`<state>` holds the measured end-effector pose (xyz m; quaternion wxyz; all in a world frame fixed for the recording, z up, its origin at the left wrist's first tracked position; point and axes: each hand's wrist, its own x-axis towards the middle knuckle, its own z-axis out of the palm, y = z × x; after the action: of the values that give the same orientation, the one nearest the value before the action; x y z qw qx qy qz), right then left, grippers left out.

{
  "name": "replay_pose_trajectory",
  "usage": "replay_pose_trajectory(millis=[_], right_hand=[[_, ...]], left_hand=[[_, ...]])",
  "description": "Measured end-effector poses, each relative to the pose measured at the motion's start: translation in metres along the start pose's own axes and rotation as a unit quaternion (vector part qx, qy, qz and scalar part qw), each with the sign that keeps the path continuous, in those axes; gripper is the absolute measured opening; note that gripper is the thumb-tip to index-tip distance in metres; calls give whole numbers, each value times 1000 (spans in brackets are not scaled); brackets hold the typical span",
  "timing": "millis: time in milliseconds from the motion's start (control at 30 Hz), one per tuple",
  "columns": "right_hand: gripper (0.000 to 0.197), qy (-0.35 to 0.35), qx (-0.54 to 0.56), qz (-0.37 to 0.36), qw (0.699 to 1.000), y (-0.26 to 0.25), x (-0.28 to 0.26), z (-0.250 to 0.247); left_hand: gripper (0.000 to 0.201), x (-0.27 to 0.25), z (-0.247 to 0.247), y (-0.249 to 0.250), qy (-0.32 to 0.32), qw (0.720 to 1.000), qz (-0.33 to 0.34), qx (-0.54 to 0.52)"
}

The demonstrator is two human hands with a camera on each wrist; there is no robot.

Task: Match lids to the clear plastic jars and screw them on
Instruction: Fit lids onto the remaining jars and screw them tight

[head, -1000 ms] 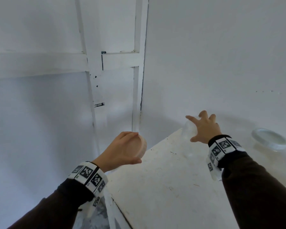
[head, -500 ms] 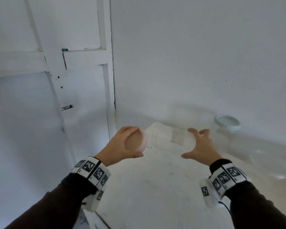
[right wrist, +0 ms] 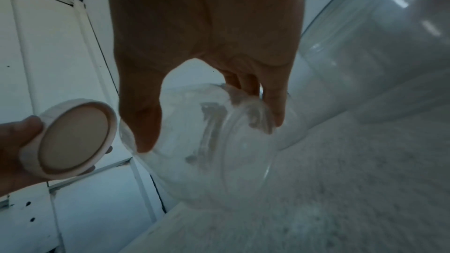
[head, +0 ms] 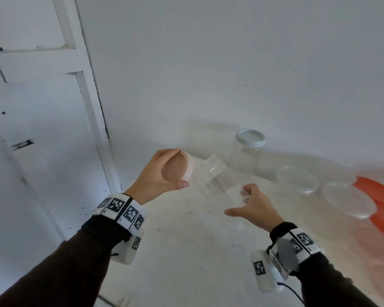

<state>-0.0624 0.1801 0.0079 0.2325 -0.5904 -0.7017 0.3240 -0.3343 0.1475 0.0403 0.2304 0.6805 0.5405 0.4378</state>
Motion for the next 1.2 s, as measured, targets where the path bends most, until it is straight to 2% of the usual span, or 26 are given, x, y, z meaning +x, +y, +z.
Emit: replay_pose_trajectory(millis=[133,367,533,600,733,833,967,1200], right_hand=[[77,-29,56,13,998,11,-7,-6],[97,-87,99,-16,991,28,-19,-14],[99,-103,92,-5,990,45,-26,-20],[96,-96,83,-1,992,51,-28,-24],[72,-59,65,3,996,56,-34,-32],[71,-42,100,-10,994,56,-37,-34],[59,-17,97,-25,995,55,-42,-33],[61,-25,107,-32,993,58,-41,-34]], left_hand=[[95,6,16,7,-4,1000,19,-11],[86,12,37,32,-23,999,35,-29],[78,15,52,51,-41,997,50,-40],[80,17,59,57,-53,996,61,-39],[80,22,75,70,-86,992,91,-20],[82,26,88,79,-112,988,107,7],[83,32,107,89,-147,980,128,49],[86,41,122,95,-195,966,136,105]])
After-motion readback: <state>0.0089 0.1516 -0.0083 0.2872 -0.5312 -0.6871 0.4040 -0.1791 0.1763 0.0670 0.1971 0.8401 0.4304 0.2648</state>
